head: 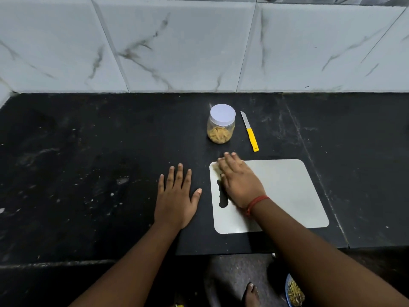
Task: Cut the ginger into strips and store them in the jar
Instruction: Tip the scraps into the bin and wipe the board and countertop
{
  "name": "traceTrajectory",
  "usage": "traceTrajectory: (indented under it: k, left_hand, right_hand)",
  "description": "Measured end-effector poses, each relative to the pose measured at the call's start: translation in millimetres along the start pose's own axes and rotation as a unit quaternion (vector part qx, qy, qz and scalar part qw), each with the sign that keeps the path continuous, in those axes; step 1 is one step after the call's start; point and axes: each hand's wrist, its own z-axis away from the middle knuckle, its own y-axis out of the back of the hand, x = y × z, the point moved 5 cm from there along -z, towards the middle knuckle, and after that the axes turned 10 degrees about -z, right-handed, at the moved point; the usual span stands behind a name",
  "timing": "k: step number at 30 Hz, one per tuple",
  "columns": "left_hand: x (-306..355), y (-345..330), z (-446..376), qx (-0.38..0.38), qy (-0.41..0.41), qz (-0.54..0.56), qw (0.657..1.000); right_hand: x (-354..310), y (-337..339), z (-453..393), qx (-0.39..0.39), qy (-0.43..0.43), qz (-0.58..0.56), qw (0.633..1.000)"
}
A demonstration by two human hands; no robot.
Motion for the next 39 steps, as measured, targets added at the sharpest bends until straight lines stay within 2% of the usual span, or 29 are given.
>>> traceTrajectory:
  k: [2, 3, 5, 6, 9, 10, 13, 14, 16, 17, 18, 20, 21, 22, 24, 25, 26, 28, 29, 30, 32, 33, 34, 36, 37, 38, 39]
  left_hand:
    - [-2, 0, 0, 0.001, 0.005, 0.0, 1.0]
    - [-2, 0, 0, -0.001, 0.006, -0.001, 1.0]
    - [-2, 1, 1, -0.002, 0.005, -0.002, 1.0]
    - [-2, 1, 1, -0.002, 0.005, -0.001, 1.0]
    - [-1, 2, 0, 0.006, 0.008, 0.009, 1.0]
    - [-2, 2, 0, 0.01, 0.009, 0.012, 1.0]
    - [-2, 2, 0, 0.012, 0.008, 0.006, 1.0]
    - [-1, 3, 0, 0.011, 0.006, 0.004, 1.0]
    - [0, 3, -1, 0.012, 0.007, 0.009, 1.0]
    - [-1, 2, -1, 0.011, 0.009, 0.01, 1.0]
    - [-1, 1, -1, 0.012, 0.01, 0.008, 1.0]
    - [-2, 1, 0, 0.014, 0.007, 0.003, 1.0]
    - [-1, 2, -1, 0.013, 0.006, 0.002, 1.0]
    - [-1, 3, -1, 0.014, 0.005, 0.003, 1.0]
    - [0, 2, -2, 0.015, 0.008, 0.008, 1.0]
    - [-1, 2, -2, 0.015, 0.009, 0.01, 1.0]
    - [-1, 1, -1, 0.015, 0.009, 0.011, 1.0]
    - [-1, 1, 0, 0.015, 0.008, 0.009, 1.0]
    - [-1, 2, 0, 0.015, 0.007, 0.01, 1.0]
    - [0, 3, 0, 0.015, 0.006, 0.011, 1.0]
    - [1, 4, -2, 0.01, 0.005, 0.009, 1.0]
    - [0, 4, -2, 0.008, 0.006, 0.008, 1.0]
    - [-1, 3, -1, 0.005, 0.006, 0.008, 1.0]
    - [-2, 2, 2, 0.006, 0.006, 0.006, 1.0]
    - [-1, 2, 3, 0.01, 0.007, 0.005, 1.0]
    - [-1, 3, 2, 0.011, 0.007, 0.007, 1.0]
    - [-1, 4, 1, 0.011, 0.007, 0.008, 1.0]
  right_hand:
    - [14, 6, 5, 0.039, -0.098, -0.011, 0.994]
    - [6, 5, 10, 0.027, -0.081, -0.012, 0.996]
    - [-11, -2, 26, -0.012, 0.03, 0.005, 0.999]
    - [-9, 0, 34, -0.022, 0.035, -0.009, 0.999]
    - [29, 12, 52, 0.077, -0.138, -0.053, 0.986]
    - [24, 10, 58, 0.072, -0.138, -0.042, 0.987]
    - [-12, -3, 72, -0.008, 0.045, 0.0, 0.999]
    - [-6, -1, 72, -0.004, 0.024, -0.016, 1.0]
    - [17, 9, 71, 0.073, -0.115, -0.053, 0.989]
    - [13, 10, 74, 0.089, -0.133, -0.049, 0.986]
    - [-3, 5, 75, 0.065, -0.093, -0.045, 0.993]
    - [-39, -9, 86, 0.011, 0.085, 0.002, 0.996]
    - [-39, -7, 88, -0.002, 0.106, 0.009, 0.994]
    - [-27, -4, 84, 0.002, 0.059, -0.005, 0.998]
    - [-3, 6, 81, 0.06, -0.088, -0.015, 0.994]
    - [-7, 5, 84, 0.077, -0.098, -0.015, 0.992]
    - [-24, 0, 88, 0.054, -0.051, -0.015, 0.997]
    - [-61, -15, 105, -0.007, 0.111, 0.0, 0.994]
    - [-60, -13, 107, -0.022, 0.132, 0.001, 0.991]
    - [-48, -9, 104, -0.015, 0.102, -0.001, 0.995]
    - [-20, 7, 97, 0.053, -0.05, -0.016, 0.997]
    - [-20, 10, 100, 0.079, -0.084, -0.022, 0.993]
    - [-32, 6, 103, 0.074, -0.053, -0.025, 0.996]
    - [-70, -11, 121, 0.008, 0.107, -0.028, 0.994]
    - [-74, -17, 126, -0.02, 0.151, -0.017, 0.988]
    - [-66, -17, 122, -0.031, 0.144, -0.012, 0.989]
    - [-50, -16, 114, -0.02, 0.089, -0.003, 0.996]
